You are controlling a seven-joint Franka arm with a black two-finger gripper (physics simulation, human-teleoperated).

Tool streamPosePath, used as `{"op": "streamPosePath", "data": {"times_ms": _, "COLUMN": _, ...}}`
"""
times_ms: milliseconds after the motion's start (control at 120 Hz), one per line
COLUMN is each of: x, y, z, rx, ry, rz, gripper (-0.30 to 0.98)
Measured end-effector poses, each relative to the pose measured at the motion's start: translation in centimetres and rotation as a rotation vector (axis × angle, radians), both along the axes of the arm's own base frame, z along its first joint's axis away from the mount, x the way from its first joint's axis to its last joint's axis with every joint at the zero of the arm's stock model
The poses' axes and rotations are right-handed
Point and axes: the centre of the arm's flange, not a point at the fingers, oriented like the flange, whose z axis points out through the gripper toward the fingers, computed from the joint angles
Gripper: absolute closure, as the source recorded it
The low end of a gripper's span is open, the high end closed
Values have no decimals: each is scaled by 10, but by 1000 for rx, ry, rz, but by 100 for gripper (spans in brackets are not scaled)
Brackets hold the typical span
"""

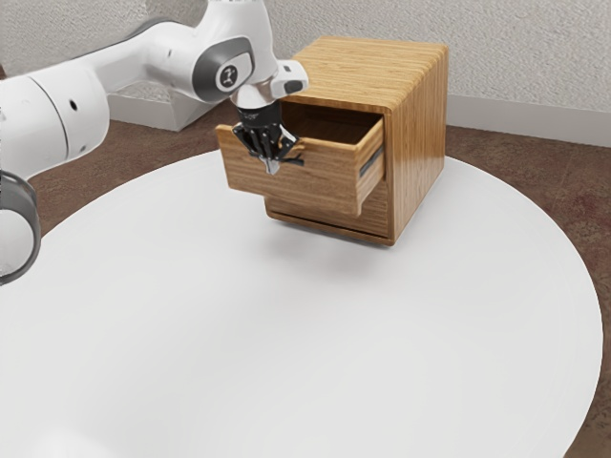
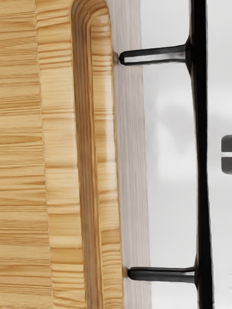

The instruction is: Push the drawer handle with one arm to close the drawer

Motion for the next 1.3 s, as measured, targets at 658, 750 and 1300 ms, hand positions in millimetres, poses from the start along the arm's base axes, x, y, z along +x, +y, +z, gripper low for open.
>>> {"op": "streamPosePath", "data": {"times_ms": 658, "x": 33, "y": 18, "z": -8, "rx": 11, "ry": -62, "rz": 41, "gripper": 79}}
{"op": "streamPosePath", "data": {"times_ms": 750, "x": 37, "y": 16, "z": -8, "rx": 2, "ry": -86, "rz": 39, "gripper": 78}}
{"op": "streamPosePath", "data": {"times_ms": 1300, "x": 54, "y": 14, "z": -3, "rx": -9, "ry": -222, "rz": 31, "gripper": 79}}
